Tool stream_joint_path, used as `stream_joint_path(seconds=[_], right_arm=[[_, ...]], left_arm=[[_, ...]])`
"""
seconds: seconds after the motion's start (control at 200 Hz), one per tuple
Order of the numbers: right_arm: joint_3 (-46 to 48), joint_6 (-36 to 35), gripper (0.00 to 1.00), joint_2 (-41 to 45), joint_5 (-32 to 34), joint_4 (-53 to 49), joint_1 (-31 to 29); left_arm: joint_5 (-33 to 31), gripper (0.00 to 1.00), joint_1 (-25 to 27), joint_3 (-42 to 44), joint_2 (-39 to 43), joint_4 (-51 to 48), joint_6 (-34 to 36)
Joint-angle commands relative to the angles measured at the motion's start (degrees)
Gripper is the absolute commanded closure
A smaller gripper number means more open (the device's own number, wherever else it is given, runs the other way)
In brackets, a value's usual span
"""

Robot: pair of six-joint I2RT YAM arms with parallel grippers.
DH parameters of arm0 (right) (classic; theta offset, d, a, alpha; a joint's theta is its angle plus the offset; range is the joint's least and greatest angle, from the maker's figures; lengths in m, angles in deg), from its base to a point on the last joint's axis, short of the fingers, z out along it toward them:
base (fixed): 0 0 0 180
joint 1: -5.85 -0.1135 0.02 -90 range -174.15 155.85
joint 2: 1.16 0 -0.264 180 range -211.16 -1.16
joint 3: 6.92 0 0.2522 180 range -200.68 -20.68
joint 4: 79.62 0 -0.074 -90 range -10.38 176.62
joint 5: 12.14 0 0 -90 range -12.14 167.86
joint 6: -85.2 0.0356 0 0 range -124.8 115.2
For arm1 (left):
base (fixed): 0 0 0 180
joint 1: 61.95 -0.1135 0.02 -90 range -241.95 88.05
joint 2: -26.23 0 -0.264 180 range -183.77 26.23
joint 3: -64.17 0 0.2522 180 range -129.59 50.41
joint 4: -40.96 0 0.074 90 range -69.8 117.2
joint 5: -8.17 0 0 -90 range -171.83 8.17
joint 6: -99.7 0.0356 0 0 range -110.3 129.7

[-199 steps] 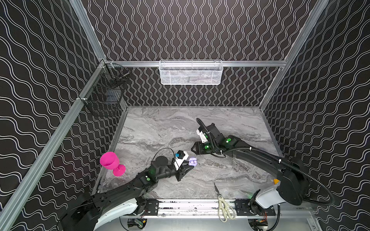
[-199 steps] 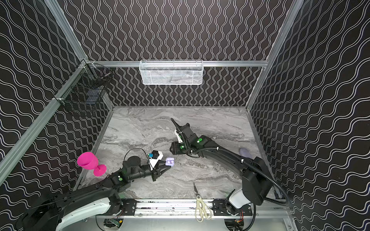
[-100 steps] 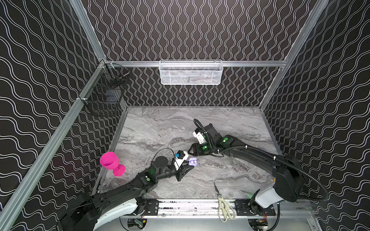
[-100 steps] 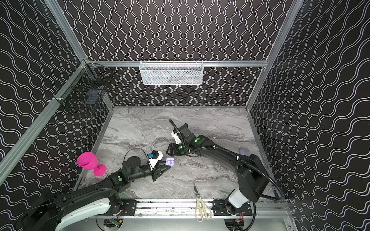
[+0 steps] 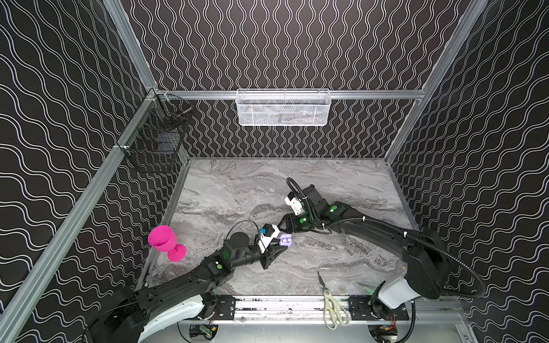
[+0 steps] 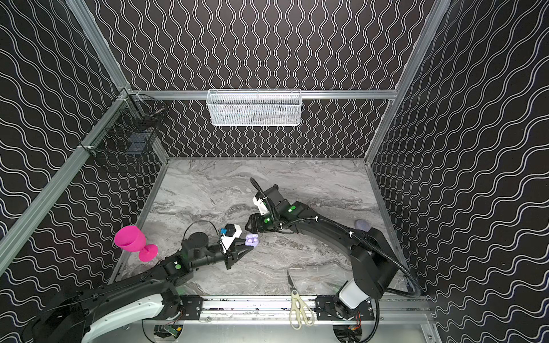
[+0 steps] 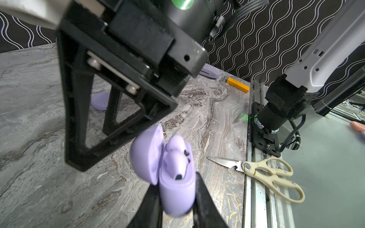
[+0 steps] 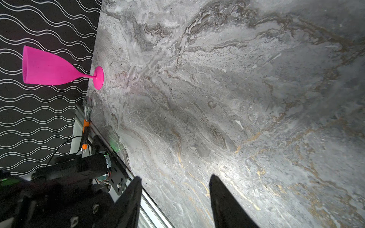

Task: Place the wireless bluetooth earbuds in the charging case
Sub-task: 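Push the open case lid shut with the right gripper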

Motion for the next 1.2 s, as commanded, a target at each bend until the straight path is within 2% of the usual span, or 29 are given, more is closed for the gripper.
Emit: stream_joint_path(seconds=[0.0, 1.196], right_arm=[[0.4, 0.0, 0.43, 0.1, -1.2, 0.9, -0.3], [-0.2, -1.4, 0.44, -1.8, -2.1, -2.2, -3.0]], left_arm=[[-1.3, 0.76, 0.0, -0.4, 0.3, 1.1, 0.6], [-9.5, 0.76, 0.0, 1.0, 6.5, -2.3, 0.9]])
